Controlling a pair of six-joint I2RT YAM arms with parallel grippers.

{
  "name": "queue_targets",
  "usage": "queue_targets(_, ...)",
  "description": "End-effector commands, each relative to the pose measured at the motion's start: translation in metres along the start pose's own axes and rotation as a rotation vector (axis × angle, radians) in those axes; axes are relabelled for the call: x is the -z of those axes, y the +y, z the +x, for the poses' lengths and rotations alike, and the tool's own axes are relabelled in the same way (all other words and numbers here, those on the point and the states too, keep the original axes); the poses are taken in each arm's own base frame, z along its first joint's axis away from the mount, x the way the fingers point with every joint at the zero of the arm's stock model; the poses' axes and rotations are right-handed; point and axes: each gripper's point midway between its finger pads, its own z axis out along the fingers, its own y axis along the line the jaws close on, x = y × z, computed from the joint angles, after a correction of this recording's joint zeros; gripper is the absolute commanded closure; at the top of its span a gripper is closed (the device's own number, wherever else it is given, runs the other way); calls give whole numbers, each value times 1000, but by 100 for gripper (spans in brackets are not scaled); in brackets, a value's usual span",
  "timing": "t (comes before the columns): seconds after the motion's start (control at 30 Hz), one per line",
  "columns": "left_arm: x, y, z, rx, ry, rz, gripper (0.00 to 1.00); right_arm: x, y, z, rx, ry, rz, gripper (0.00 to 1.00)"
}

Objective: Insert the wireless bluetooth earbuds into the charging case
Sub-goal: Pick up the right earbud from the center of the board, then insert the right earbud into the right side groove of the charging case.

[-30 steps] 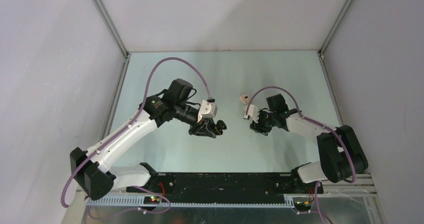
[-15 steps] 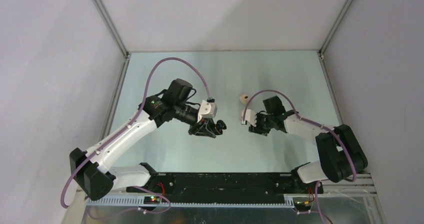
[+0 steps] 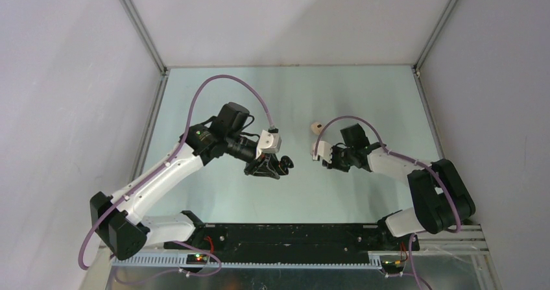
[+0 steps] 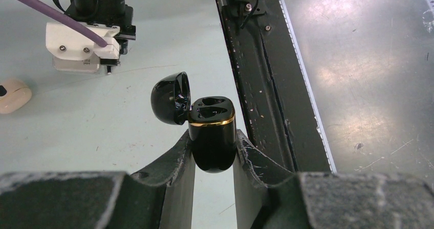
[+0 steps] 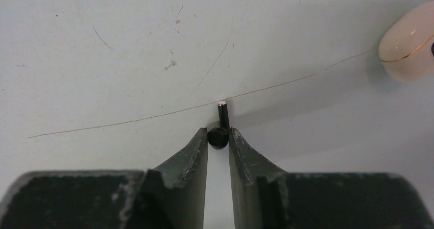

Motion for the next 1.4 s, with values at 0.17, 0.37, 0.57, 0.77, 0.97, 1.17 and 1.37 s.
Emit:
queue_targets(0.17, 2, -3, -7, -50, -22, 2, 100, 14, -13, -15, 3, -39, 69, 83)
queue_targets(0.37, -1, 8, -8, -36, -32, -38, 100, 57, -29, -53, 62, -136, 166, 84)
queue_targets(0.57, -8, 23, -8, 48, -42, -84, 100, 120, -35, -105, 199, -224, 282, 85)
queue_targets(0.77, -11, 52, -4, 113, -37, -206, 100, 161, -13, -143, 318, -170, 259, 85)
queue_targets(0.97, -11, 63, 1, 121, -22, -259, 100, 173, 21, -175, 443, -97, 194, 85)
queue_targets(1.17, -13, 64, 3, 128, -21, -253, 100, 171, 28, -189, 502, -29, 200, 85)
queue_targets(1.37, -17, 52, 4, 118, -22, -181, 100, 161, 22, -211, 538, -13, 268, 87)
